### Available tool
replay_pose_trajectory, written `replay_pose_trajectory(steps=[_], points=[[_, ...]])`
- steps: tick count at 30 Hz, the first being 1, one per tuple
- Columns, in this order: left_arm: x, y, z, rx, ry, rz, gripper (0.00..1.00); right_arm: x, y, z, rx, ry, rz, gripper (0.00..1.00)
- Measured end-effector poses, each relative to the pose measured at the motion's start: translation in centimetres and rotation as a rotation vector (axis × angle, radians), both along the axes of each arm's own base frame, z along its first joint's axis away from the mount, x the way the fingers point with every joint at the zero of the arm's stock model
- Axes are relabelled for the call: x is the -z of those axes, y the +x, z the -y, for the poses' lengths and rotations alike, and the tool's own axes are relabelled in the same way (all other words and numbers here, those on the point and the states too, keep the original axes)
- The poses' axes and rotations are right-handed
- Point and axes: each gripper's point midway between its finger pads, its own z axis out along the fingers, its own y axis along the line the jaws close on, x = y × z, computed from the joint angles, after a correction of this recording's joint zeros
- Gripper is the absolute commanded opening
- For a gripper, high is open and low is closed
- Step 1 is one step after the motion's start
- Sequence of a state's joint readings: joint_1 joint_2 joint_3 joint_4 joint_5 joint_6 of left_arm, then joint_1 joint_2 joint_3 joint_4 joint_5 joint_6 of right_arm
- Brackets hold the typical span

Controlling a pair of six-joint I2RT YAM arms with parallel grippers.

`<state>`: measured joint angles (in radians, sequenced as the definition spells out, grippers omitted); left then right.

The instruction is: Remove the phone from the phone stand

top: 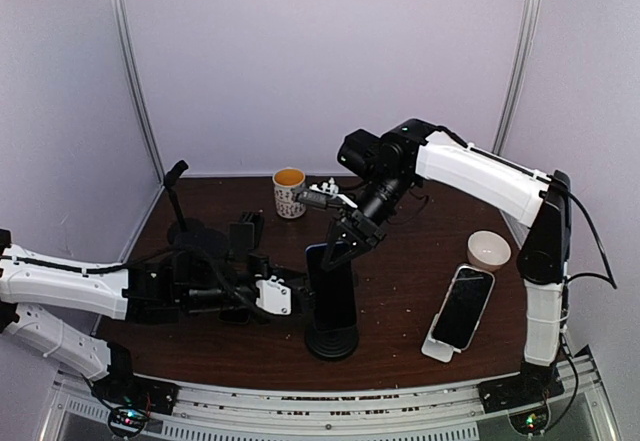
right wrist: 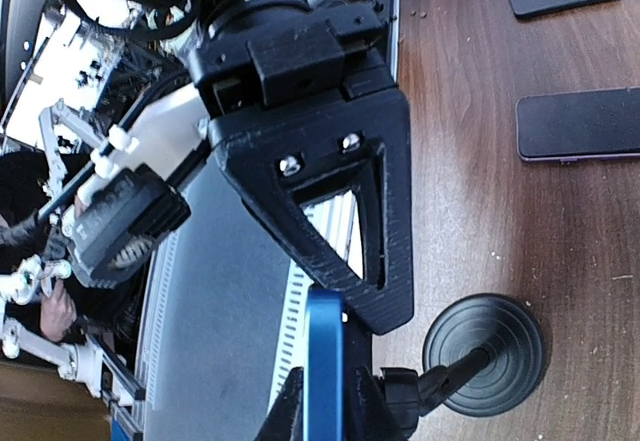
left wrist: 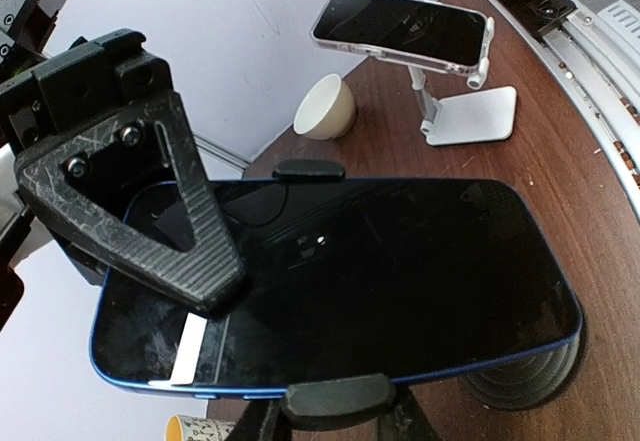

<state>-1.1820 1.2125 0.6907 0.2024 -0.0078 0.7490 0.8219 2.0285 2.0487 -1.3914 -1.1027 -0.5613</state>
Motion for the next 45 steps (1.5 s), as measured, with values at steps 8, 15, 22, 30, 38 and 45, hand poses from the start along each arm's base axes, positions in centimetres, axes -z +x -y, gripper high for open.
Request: replay_pose_trajectory(steps=[8,15,22,30,38,45], points=[[-0.1,0.1,0.3,-0.017,-0.029,0.009,0.0,-0.8,0.6,-0.9,0.124,0.069,-0.04,0.56],[-0.1,0.5,0.2,-0.047,-0.045,0.001,0.0,-2.1,0.6,-0.8,0.289,0.164,-0.108,0.57],[0.0,0.7,0.3,-0.064,-0.054,-0.008,0.0,-0.4,1.4,-1.6,0.382,0.206,-0.203,0.45],[-0.1,1.1,0.3,-0.086,-0.062,-0.007,0.0,-1.2,0.9,-2.6,0.371,0.273,-0.232,0.21],[0.4,0.9,0.1,-0.089,-0.057,-0.013,0.0,-0.8,0.7,-2.7,0.36,0.304,-0.227,0.0],[0.4,0.8,0.1,-0.09,-0.062,-0.017,0.0,-0.9,0.6,-2.7,0.345,0.322,-0.221,0.0]])
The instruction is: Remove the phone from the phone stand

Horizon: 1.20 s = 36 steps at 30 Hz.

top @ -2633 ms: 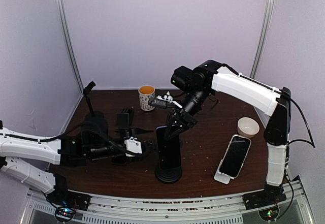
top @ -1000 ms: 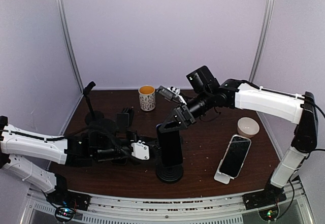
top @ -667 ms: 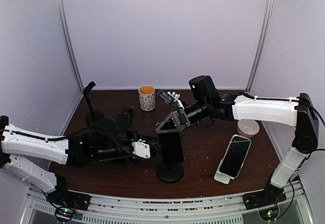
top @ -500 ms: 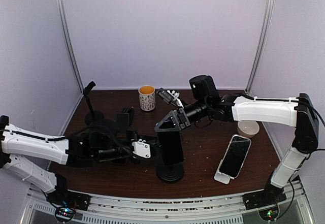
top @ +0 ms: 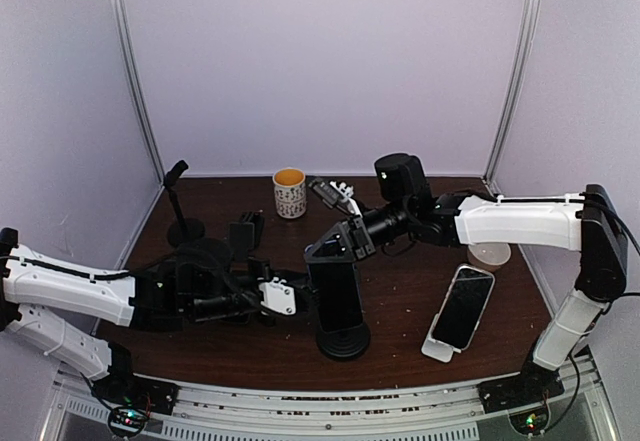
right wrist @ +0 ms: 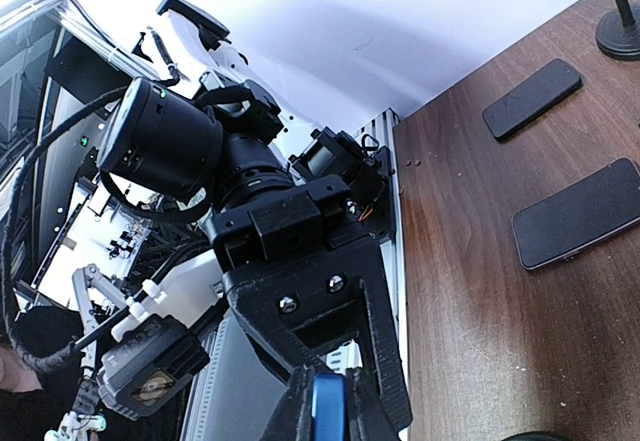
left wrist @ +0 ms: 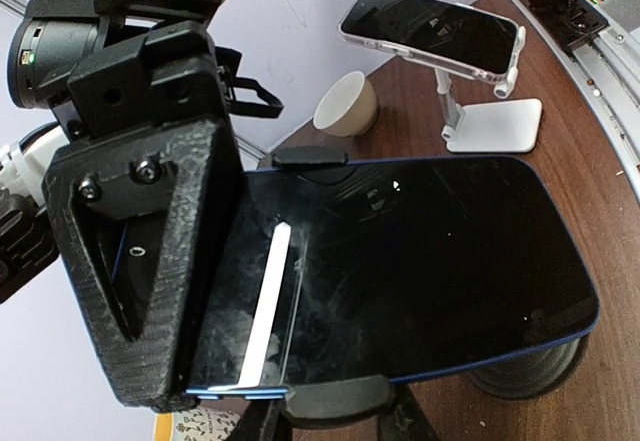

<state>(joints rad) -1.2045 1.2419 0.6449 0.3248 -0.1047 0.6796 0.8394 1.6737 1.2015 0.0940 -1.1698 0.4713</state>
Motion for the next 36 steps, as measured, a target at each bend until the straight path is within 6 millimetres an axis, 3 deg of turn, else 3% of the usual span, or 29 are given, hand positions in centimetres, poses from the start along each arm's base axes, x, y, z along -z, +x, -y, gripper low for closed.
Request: replay_pose_trajectory(steps=[36], points=[[-0.1,-0.7,-0.7,0.002,-0.028,-0.016,0.0,0.5,-0.3,1.1,-0.075,-0.004,0.143,0.0]])
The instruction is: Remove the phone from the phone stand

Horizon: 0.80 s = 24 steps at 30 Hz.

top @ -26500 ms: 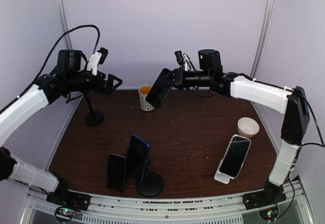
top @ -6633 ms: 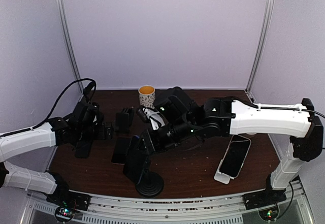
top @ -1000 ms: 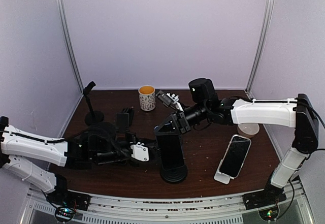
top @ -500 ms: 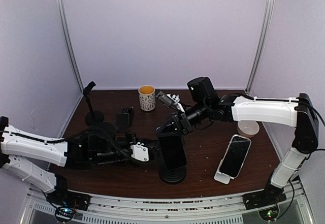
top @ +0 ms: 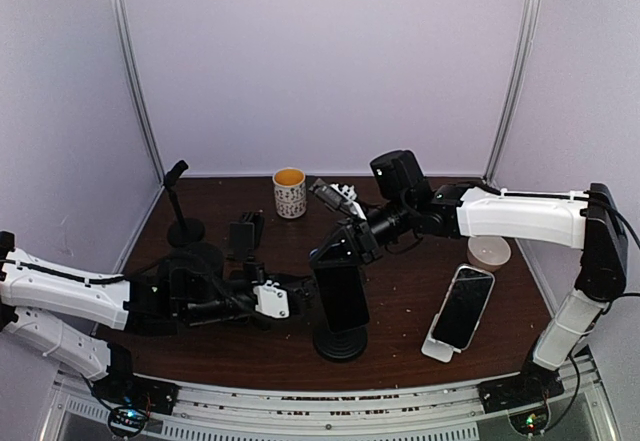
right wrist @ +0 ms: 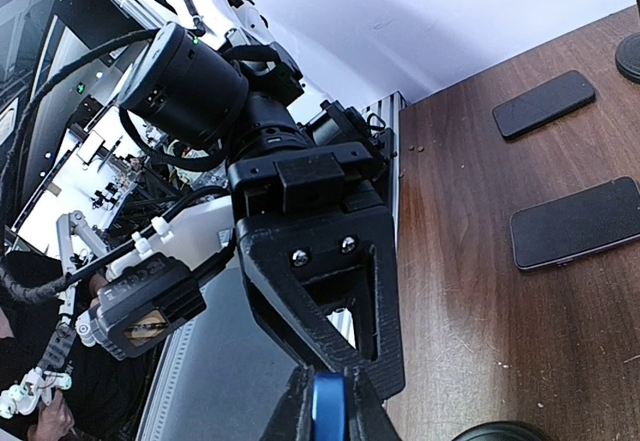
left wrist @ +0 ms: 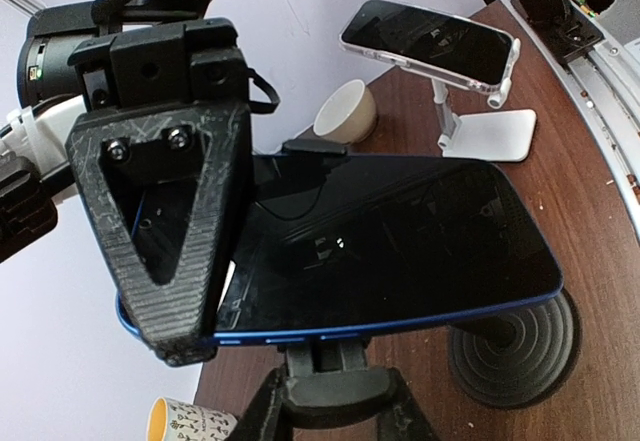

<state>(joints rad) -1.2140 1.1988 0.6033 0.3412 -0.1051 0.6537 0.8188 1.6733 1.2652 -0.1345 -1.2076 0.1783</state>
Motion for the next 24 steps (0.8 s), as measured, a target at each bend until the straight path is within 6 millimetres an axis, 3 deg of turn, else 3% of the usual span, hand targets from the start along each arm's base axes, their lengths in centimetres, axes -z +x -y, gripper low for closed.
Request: replay_pose_trajectory(steps=[24], points=[[0.4,0.3,0.7,-0.011,0.006,0.001,0.0,-1.6,-2.3,-0.6,-0.097,0.063,-0.024,0.0]])
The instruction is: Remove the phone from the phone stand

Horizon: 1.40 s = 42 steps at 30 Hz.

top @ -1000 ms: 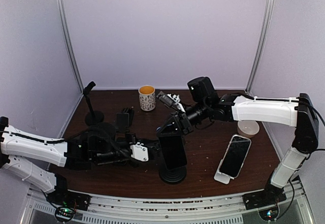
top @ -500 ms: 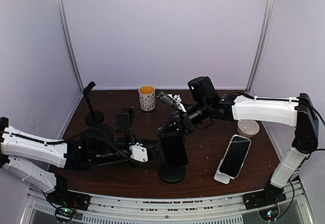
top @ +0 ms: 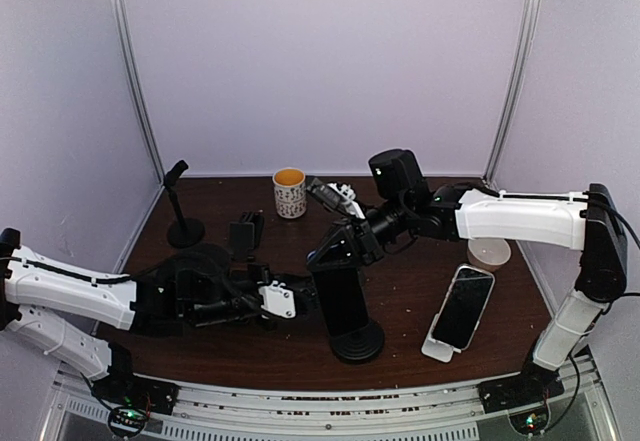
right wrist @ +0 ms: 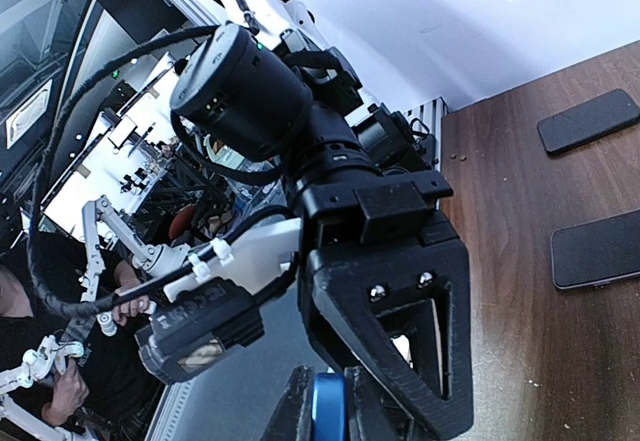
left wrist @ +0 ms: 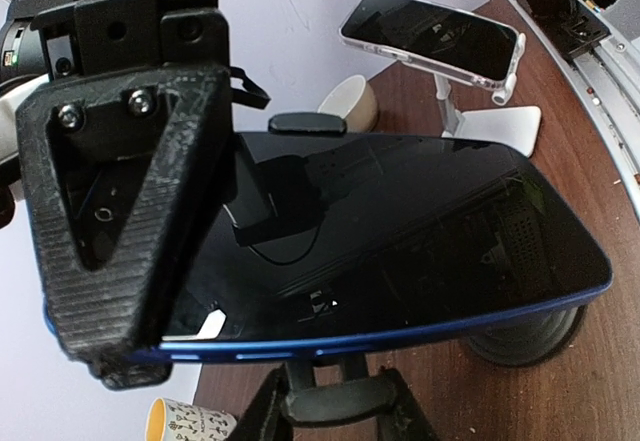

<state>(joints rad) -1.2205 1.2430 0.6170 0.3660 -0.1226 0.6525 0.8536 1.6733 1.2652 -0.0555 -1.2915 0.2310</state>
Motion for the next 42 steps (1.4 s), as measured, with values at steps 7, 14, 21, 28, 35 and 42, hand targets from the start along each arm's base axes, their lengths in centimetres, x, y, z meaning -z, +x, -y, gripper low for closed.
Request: replay_pose_trajectory(steps=[7,14,21,28,35,42], points=[[0.2,0.3,0.0,-0.016,0.011,-0.003,0.0,-1.4,-0.3,-0.5,-0.011,0.049,-0.051,0.0],[-0.4,1.1,0.1,-0.046,0.002,-0.004,0.0,-3.7,-0.4,-1.9,-0.075,0.164,-0.221,0.0],[-0.4,1.1,0.3,-0.045,0.001,-0.007,0.0,-3.1,0.0,-2.3,-0.134,0.162,-0.367,0.0],[-0.4,1.1,0.2,-0.048,0.0,-0.011,0.0,-6.0,0.8,-0.2,-0.126,0.219,-0.346,0.0],[-0.5,1.1,0.3,-0.046,-0.003,-0.015,0.0,-7.4,1.6,0.2,-0.077,0.214,-0.338,0.0],[-0.6,1.1,0.3,-0.051,-0.011,-0.017,0.0,-10.5,3.4,0.4,0.172,0.184,-0.158,0.0]])
